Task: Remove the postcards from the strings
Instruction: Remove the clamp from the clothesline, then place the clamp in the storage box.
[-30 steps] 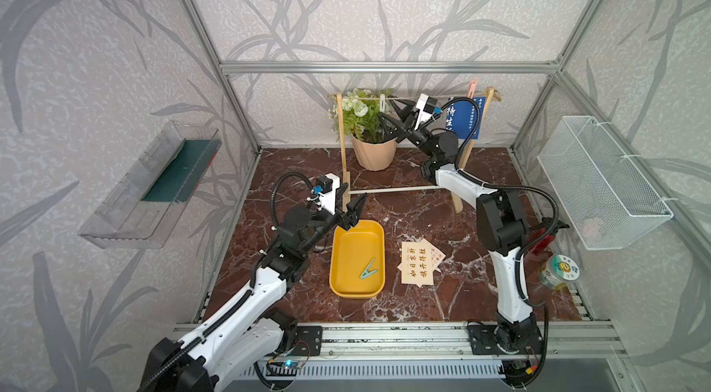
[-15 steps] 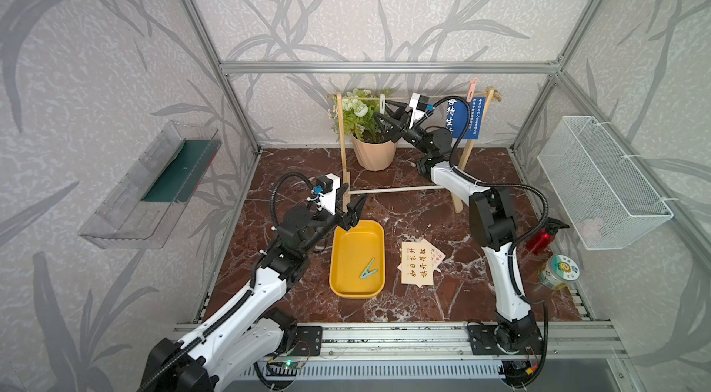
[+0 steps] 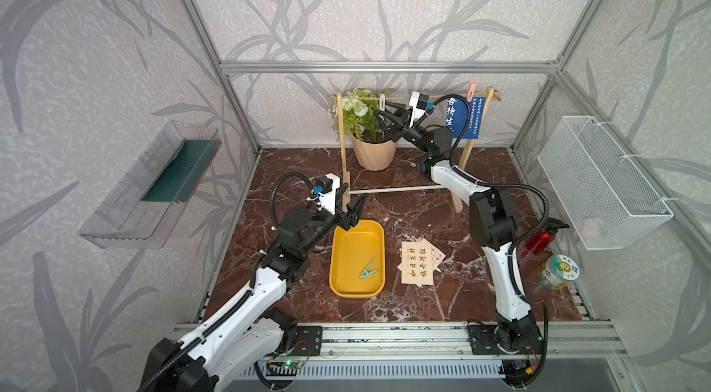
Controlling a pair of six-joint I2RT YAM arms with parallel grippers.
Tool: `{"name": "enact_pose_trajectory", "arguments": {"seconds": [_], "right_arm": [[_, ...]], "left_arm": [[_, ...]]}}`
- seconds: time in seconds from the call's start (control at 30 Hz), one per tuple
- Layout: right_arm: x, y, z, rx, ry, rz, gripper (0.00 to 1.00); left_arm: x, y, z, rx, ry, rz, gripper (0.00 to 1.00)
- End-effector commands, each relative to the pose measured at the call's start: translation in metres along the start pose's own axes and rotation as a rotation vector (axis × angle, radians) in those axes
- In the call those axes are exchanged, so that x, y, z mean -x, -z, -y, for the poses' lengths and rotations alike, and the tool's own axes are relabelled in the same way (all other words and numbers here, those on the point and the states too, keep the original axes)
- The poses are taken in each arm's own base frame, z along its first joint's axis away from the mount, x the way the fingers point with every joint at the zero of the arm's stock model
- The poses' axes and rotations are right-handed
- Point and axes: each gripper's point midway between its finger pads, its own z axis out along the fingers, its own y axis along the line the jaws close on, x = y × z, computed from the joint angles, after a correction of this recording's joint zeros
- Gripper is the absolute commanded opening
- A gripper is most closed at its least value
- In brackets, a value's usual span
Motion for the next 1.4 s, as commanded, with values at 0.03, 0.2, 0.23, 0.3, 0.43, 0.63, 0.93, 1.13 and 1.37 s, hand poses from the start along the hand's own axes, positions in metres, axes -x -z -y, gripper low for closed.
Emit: {"name": "enact_pose_trajectory", "arguments": {"seconds": [0.03,0.2,0.23,0.3,0.43,0.63,0.93,1.13,1.37], "right_arm": [[0.005,-0.004,-0.008,0.04,0.025,0.022,0.39],[0.006,-0.004,-0.008,0.038,0.026,0.022,0.32],[0.006,-0.004,-0.008,0.039,0.026,0.021,0.29],[0.007,-0.004,-0.008,0.038,0.027,0.022,0.28],[0.007,-0.004,-0.008,0.041,0.03,0.018,0.24],[0.002,-0.001,-0.01,0.037,0.025,-0.002,0.1],[-0.021,0.022,-0.02,-0.002,0.019,-0.049,0.0],[-0.042,0.039,-0.07,0.012,0.046,-0.136,0.0],[-0.108,0.084,-0.165,-0.044,-0.032,-0.429,0.0]], "left_arm": [[0.019,0.003,0.006,-0.017,-0.017,0.053,0.71],[0.02,0.003,0.005,-0.012,-0.02,0.056,0.71],[0.02,0.003,0.006,-0.013,-0.02,0.054,0.71],[0.02,0.004,0.005,-0.012,-0.019,0.055,0.71],[0.02,0.003,0.005,-0.011,-0.019,0.055,0.71],[0.021,0.003,0.005,-0.009,-0.02,0.058,0.71],[0.022,0.004,0.005,-0.01,-0.02,0.062,0.71],[0.023,0.007,0.003,0.007,-0.026,0.07,0.71],[0.019,0.026,-0.029,0.197,-0.031,0.117,0.7]]}}
